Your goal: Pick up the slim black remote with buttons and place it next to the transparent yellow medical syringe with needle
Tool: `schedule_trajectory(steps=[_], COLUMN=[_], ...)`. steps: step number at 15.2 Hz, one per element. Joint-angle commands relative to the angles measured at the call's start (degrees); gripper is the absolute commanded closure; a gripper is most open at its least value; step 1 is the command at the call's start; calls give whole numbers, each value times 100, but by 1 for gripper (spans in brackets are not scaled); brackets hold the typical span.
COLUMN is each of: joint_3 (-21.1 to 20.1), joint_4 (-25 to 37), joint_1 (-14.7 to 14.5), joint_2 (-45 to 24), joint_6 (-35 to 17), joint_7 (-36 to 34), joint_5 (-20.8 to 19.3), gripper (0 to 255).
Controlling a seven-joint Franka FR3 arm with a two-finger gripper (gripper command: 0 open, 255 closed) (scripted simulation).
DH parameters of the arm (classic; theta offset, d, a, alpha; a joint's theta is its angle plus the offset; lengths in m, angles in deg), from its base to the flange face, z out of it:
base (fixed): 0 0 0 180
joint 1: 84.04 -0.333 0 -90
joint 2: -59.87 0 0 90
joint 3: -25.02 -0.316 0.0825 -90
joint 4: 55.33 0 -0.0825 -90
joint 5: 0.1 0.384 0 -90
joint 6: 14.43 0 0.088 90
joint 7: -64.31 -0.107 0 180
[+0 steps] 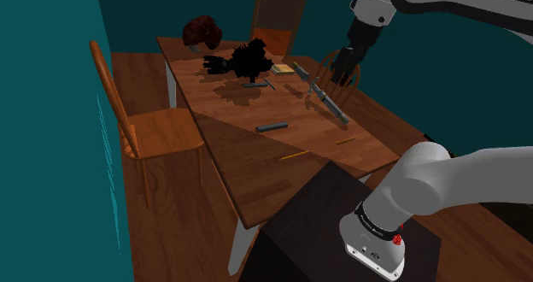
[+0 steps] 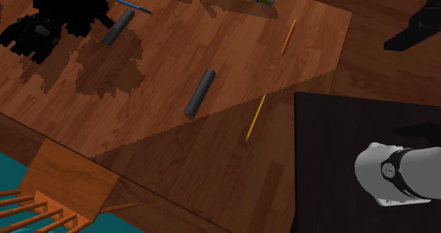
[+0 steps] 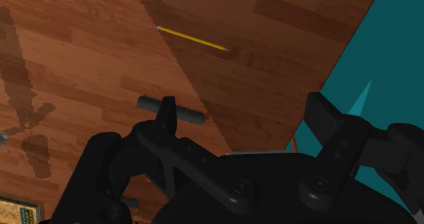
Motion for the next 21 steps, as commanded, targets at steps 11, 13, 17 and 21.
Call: schedule_trajectory(steps=[11, 13, 17, 21], joint_3=[1354, 1617, 2131, 2592], joint_4=[-526, -513, -375, -97], joint_1=[-243, -317, -511, -741], joint_2=[-1075, -1422, -2229, -3170], joint_6=[-1603, -1931, -2568, -3148], joint_7=[2211, 2665, 3612, 4656], joint_5=[-534, -568, -505, -198], gripper=[0, 0, 0, 0])
